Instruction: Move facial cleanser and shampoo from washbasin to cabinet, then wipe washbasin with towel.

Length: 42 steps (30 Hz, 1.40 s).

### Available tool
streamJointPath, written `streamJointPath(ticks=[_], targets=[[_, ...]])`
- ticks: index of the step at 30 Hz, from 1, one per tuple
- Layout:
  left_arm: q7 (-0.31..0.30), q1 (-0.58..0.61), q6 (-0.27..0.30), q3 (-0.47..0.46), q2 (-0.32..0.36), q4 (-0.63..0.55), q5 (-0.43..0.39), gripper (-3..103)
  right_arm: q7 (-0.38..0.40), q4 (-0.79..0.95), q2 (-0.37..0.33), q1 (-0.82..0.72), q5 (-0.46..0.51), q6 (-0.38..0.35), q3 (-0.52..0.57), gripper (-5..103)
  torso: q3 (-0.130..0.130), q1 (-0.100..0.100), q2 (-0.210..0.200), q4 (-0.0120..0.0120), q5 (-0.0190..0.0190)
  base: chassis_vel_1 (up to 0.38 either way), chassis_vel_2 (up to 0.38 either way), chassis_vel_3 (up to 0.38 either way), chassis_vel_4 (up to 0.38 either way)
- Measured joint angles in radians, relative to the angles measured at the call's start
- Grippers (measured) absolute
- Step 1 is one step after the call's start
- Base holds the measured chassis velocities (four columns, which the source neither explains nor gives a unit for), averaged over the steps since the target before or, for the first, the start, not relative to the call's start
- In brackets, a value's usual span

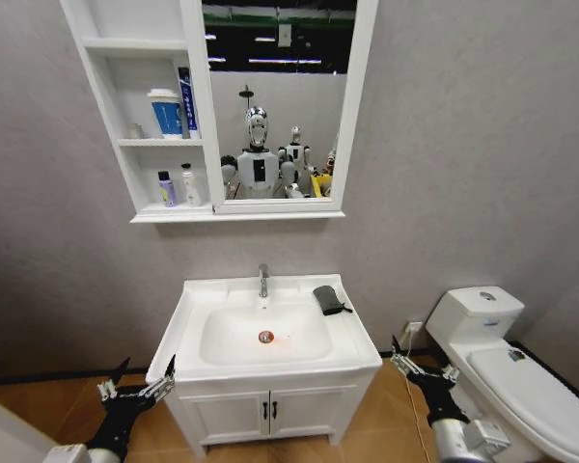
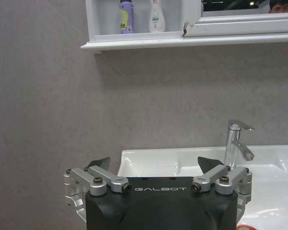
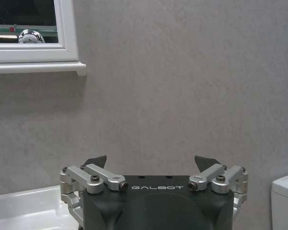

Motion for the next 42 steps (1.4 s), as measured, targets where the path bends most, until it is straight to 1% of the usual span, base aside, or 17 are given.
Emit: streamJointPath(ticks=[4,6,7,9,11,12,14,17,22,24,26,27,28,31,33,38,42], targets=[[0.000,0.000,0.000,0.000,0.000,0.000,0.000,100,0.000,0.003,-0.016,0.012,0.008,-0.024,0.002,100,0.000,0.001,-0.001,0.0002,0.0002,-0.205,0.240,0.232,-0.235],[0.000,0.000,0.000,0.000,0.000,0.000,0.000,100,0.037,0.004,-0.055,0.051,0.051,-0.113,-0.005,100,0.001,0.002,-0.001,-0.0002,-0.0003,-0.168,0.201,0.087,-0.103],[0.000,0.000,0.000,0.000,0.000,0.000,0.000,100,0.037,0.004,-0.055,0.051,0.051,-0.113,-0.005,100,0.001,0.002,-0.001,-0.0002,-0.0003,-0.151,0.160,0.048,-0.047],[0.000,0.000,0.000,0.000,0.001,0.000,0.000,100,0.073,-0.028,-0.164,0.150,0.117,-0.226,-0.012,100,0.000,0.001,-0.001,-0.0006,-0.0001,-0.035,0.033,0.024,-0.016],[0.000,0.000,0.000,0.000,0.001,0.000,0.000,100,0.078,-0.038,-0.192,0.175,0.134,-0.245,-0.015,100,0.000,0.001,-0.001,-0.0004,-0.0003,0.000,0.000,0.000,0.000],[0.000,0.000,0.000,0.000,0.000,0.000,0.000,100,0.084,-0.064,-0.247,0.231,0.175,-0.281,-0.024,100,0.000,0.000,0.000,0.0003,-0.0002,0.072,-0.041,-0.047,0.048],[0.000,0.000,0.000,0.000,0.000,0.000,0.000,100,0.084,-0.081,-0.272,0.259,0.195,-0.296,-0.031,100,0.000,-0.001,0.000,0.0004,-0.0001,0.072,-0.040,-0.039,0.048],[0.000,0.000,0.000,0.000,0.000,0.000,0.000,100,0.065,-0.179,-0.344,0.379,0.287,-0.362,-0.078,100,0.000,-0.001,0.000,0.0000,-0.0002,0.060,-0.042,-0.034,0.043],[0.000,0.000,0.000,0.000,0.000,0.000,0.000,100,0.056,-0.280,-0.356,0.476,0.345,-0.391,-0.147,100,0.000,-0.001,0.000,-0.0003,0.0000,0.010,-0.008,-0.007,0.006],[0.000,0.000,0.000,0.000,0.000,0.000,0.000,100,0.045,-0.376,-0.350,0.580,0.365,-0.398,-0.228,100,0.000,0.000,0.000,-0.0001,0.0000,0.000,0.000,0.000,0.000],[0.000,0.000,0.000,0.000,0.000,0.000,0.000,100,0.040,-0.408,-0.343,0.623,0.365,-0.398,-0.260,100,0.000,0.000,0.000,-0.0002,0.0000,0.000,0.000,0.000,0.000],[0.000,0.000,0.000,0.000,0.000,0.000,0.000,100,0.036,-0.459,-0.331,0.691,0.353,-0.398,-0.309,100,0.000,0.000,0.000,0.0001,-0.0002,0.000,0.000,0.000,0.000],[0.000,0.000,0.000,0.000,0.000,0.000,0.000,100,0.036,-0.459,-0.331,0.691,0.353,-0.398,-0.309,100,0.000,0.000,0.000,0.0001,-0.0002,0.000,0.000,0.000,0.000],[0.000,0.000,0.000,0.000,0.000,0.000,0.000,100,0.024,-0.560,-0.296,0.798,0.308,-0.397,-0.411,100,0.000,0.000,0.000,0.0001,-0.0003,0.000,0.000,0.000,0.000],[0.000,0.000,0.000,0.000,0.000,0.000,0.000,100,0.024,-0.573,-0.292,0.808,0.303,-0.397,-0.424,100,0.000,0.000,0.000,0.0002,-0.0004,0.000,0.000,0.000,0.000],[0.000,0.000,0.000,0.000,0.000,0.000,0.000,100,0.019,-0.690,-0.226,0.877,0.264,-0.395,-0.518,100,0.000,0.000,0.000,0.0000,-0.0005,0.000,0.000,0.000,0.000],[0.000,0.000,0.000,0.000,0.000,0.000,0.000,100,0.019,-0.734,-0.190,0.900,0.248,-0.394,-0.537,101,0.000,0.000,0.000,0.0001,-0.0003,0.000,0.000,0.000,0.000]])
